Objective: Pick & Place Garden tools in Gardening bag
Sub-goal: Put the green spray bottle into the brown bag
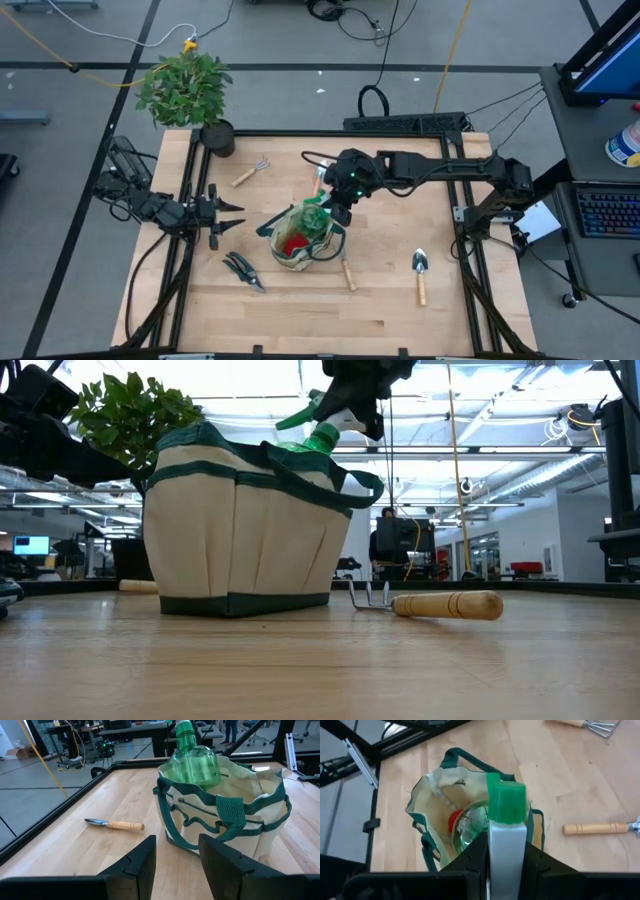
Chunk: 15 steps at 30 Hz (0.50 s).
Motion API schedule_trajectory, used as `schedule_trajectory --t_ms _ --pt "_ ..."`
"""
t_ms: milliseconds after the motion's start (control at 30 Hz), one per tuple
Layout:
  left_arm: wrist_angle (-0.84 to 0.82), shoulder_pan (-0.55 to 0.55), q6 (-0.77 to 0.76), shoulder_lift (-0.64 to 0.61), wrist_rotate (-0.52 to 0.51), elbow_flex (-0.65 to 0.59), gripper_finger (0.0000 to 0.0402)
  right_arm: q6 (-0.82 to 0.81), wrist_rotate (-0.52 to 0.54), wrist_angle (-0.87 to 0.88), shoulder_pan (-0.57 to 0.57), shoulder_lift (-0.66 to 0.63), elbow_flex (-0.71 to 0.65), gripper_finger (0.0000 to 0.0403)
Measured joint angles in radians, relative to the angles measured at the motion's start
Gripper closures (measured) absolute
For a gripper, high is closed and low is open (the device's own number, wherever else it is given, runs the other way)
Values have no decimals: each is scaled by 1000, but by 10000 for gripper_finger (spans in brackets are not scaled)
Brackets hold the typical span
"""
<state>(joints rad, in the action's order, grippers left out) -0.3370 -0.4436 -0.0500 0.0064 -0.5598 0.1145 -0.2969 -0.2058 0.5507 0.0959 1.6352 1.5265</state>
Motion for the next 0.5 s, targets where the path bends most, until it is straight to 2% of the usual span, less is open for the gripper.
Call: schedule_trajectory --t_ms 500 --pt "0 0 -5 0 0 0 247 38 6 -29 3 92 1 353"
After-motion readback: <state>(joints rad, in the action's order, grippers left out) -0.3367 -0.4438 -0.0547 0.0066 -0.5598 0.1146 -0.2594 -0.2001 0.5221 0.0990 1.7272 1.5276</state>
